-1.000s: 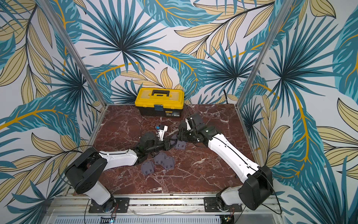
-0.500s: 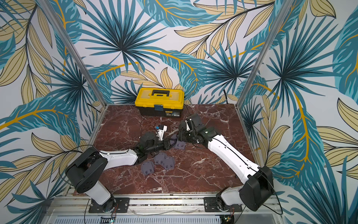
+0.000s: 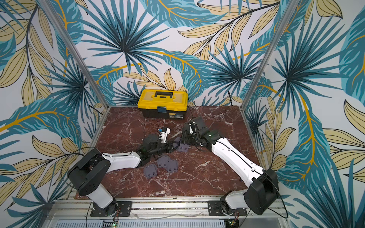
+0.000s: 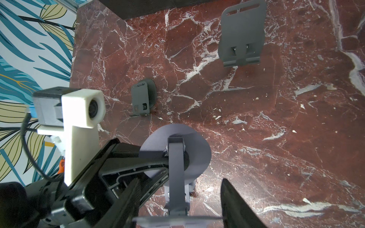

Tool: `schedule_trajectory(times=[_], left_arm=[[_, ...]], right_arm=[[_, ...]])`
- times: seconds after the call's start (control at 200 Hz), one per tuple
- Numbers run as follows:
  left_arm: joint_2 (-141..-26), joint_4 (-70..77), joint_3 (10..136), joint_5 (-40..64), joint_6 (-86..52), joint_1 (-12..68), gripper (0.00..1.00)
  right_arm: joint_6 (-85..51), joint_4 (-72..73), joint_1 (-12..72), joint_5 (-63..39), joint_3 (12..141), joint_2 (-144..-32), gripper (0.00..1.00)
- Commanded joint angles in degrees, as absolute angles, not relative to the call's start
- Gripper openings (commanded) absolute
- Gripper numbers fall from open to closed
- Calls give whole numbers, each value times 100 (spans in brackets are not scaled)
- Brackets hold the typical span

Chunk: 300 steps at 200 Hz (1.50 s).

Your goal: Open the phone stand

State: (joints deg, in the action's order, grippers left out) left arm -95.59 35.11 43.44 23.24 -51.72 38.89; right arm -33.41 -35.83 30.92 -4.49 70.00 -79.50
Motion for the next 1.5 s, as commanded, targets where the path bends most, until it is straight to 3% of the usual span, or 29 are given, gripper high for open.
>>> schedule_trajectory(times=[0.0,1.498], left_arm=[[-9747,2979,4377,1726,-5352,3582,0],[-9879,2983,4482,1745,-5748,3480,0]], right_arm=[[-3297,-3929,3107,-318,6925,-7611,32],[-3394,-3888,3331,60,6848,-7521,31]])
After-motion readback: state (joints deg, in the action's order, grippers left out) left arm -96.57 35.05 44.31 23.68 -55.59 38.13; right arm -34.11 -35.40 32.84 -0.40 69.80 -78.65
